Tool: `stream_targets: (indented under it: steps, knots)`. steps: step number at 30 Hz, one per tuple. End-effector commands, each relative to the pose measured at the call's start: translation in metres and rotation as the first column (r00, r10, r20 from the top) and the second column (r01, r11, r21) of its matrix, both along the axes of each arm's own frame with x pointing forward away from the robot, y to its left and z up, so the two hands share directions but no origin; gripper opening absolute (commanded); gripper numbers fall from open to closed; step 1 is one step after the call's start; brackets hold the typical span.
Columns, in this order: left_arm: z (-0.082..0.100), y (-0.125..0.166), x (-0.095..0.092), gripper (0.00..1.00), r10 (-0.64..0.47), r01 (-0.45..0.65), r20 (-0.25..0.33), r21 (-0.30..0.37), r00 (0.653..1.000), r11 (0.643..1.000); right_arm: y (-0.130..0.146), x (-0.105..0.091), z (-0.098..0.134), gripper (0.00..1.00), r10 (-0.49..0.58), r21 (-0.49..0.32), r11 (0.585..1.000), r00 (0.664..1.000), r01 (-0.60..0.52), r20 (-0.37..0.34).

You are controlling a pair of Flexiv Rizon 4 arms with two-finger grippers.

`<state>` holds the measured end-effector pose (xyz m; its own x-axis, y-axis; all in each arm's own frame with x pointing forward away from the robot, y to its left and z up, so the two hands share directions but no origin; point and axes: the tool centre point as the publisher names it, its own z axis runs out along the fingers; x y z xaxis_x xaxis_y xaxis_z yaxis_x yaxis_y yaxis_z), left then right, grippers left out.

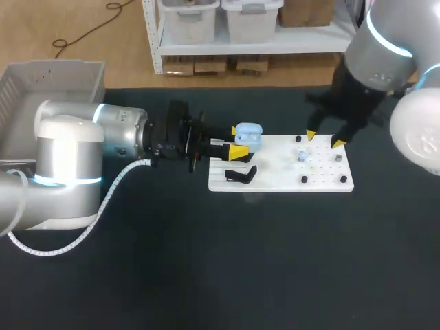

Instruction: Pick up each earbud case from the left stands, insert the matching earbuds, close the lid, and place the case in the box.

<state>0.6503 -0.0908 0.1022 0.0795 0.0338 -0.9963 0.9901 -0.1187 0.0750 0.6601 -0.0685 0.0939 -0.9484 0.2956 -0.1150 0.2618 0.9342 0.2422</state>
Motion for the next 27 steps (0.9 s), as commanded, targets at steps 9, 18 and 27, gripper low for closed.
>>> stream_targets:
  steps: [9, 18, 27]
  knots:
    - [0.0, 0.0, -0.001, 0.0, 0.004, -0.004, 0.002, -0.001, 1.0, 1.0, 0.018, 0.021, -0.028, 0.46, -0.045, -0.045, 0.998, 0.996, 0.041, -0.076]
    - [0.0, 0.0, -0.001, 0.0, 0.004, -0.004, 0.002, -0.001, 1.0, 1.0, 0.021, 0.022, -0.046, 0.44, -0.041, -0.061, 0.997, 0.996, 0.036, -0.076]
    - [0.0, 0.0, -0.001, 0.0, 0.004, -0.004, 0.002, -0.001, 1.0, 1.0, 0.021, 0.023, -0.058, 0.45, -0.04, -0.083, 0.996, 0.996, 0.034, -0.08]
